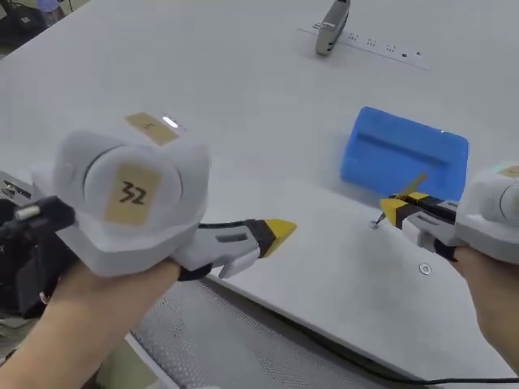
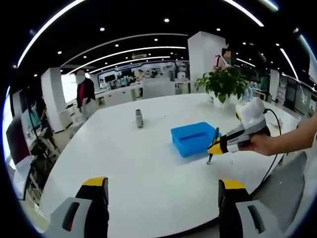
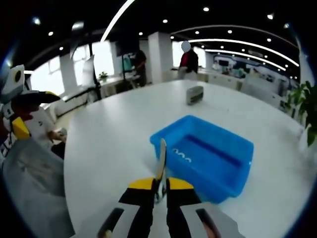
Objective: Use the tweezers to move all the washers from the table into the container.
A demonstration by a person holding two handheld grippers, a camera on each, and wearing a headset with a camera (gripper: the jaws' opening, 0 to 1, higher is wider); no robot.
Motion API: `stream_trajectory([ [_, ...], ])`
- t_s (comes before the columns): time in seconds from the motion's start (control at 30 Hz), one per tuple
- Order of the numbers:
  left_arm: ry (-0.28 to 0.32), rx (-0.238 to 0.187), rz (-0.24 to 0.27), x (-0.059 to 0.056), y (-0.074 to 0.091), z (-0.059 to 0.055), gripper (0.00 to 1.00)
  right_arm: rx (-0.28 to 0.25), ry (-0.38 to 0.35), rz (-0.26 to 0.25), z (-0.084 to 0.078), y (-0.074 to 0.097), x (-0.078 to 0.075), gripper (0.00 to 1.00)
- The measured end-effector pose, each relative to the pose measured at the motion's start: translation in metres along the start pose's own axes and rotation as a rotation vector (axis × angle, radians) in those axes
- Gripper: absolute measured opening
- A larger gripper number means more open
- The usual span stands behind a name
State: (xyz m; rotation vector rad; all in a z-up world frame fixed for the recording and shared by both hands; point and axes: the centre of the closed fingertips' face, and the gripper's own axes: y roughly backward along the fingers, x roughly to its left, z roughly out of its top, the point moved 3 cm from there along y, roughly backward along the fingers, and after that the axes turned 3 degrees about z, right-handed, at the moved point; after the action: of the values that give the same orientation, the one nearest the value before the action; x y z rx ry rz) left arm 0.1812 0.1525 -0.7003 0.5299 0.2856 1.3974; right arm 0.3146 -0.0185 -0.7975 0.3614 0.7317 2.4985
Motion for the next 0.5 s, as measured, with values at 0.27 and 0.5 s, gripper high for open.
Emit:
stream_trajectory([
  [0.27, -0.003, -0.001, 0.004, 0.0008, 0.0009, 0.0009, 0.94, -0.006, -0.022, 0.003, 0.0016, -0.0012, 0.0003, 0.05],
  [0.5, 0.008, -0.002, 0.011, 0.0041, 0.0017, -0.0004, 0.94, -0.006, -0.008, 0.004, 0.0020, -0.0047, 0.0012, 0.05],
])
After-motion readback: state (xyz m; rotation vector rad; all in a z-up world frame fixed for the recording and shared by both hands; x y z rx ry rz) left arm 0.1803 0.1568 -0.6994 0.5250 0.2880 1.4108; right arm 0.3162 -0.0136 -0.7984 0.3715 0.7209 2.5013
